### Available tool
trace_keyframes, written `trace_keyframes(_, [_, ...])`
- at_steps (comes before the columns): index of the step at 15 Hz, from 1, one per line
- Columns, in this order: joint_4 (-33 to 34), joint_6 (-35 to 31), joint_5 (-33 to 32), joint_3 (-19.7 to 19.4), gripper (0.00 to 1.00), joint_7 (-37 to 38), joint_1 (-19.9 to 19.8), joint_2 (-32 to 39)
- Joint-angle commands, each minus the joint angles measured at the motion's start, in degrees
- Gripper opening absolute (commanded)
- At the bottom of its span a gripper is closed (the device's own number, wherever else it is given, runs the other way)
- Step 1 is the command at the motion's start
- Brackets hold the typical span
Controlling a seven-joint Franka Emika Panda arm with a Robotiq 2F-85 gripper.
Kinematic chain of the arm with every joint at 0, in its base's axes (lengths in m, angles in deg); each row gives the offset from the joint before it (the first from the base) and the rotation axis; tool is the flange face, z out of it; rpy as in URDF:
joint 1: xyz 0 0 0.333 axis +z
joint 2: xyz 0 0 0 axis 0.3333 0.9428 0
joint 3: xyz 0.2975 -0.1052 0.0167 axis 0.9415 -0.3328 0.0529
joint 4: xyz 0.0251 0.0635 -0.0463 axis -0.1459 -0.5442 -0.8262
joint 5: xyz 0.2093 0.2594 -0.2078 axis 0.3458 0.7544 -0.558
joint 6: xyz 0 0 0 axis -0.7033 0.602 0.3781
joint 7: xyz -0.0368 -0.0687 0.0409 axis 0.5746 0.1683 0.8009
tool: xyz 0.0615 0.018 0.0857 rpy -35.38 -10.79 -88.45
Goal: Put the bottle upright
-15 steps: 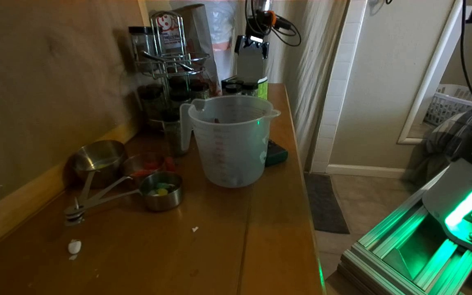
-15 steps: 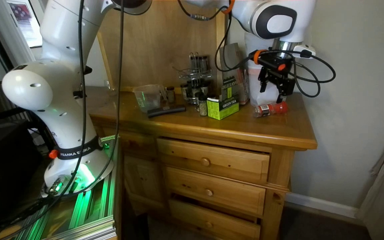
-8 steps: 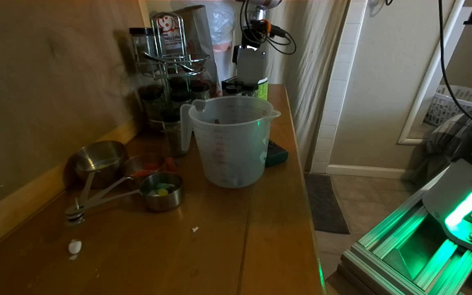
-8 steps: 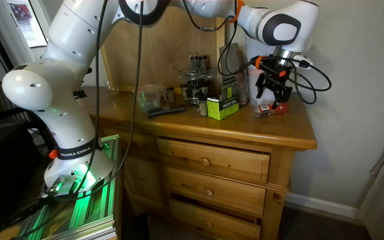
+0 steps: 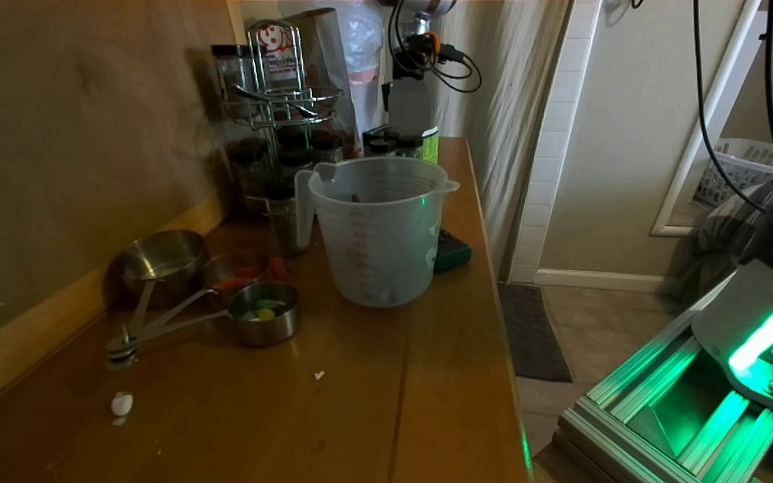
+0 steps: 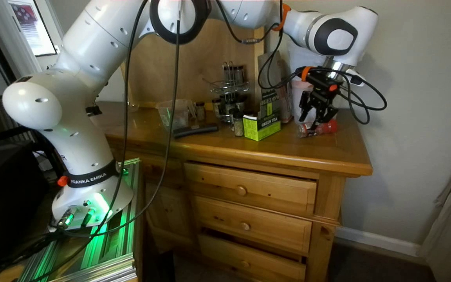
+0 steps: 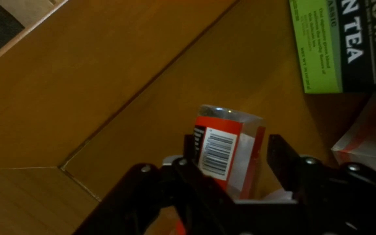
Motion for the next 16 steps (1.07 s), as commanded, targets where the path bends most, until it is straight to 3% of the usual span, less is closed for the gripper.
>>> trace_keyframes(1, [5.13,4.31,-1.56,1.11,0.27,1.40,-0.59,2.25])
trace_keyframes(5, [-1.02,-0.03,0.05,0.73,0.00,-5.44,-1.17,-2.88])
trace_keyframes(7, [-2.43,0.99,0.01,0.52,0.00,-7.29,-1.31,-3.84])
trace_keyframes(8, [-2.74,0.78,0.34,0.56,0.29,-7.71,-1.37,-4.03])
trace_keyframes(10, [-2.36,-3.18,1.17,-0.13,0.28,-3.84,-0.73,-3.34])
trace_keyframes(12, [-0.58,-6.46,0.89,1.89,0.40,-2.08,-1.78,-1.35])
trace_keyframes(16, [0.09,-12.90,0.22,1.63,0.68,2.28,-1.50,0.65])
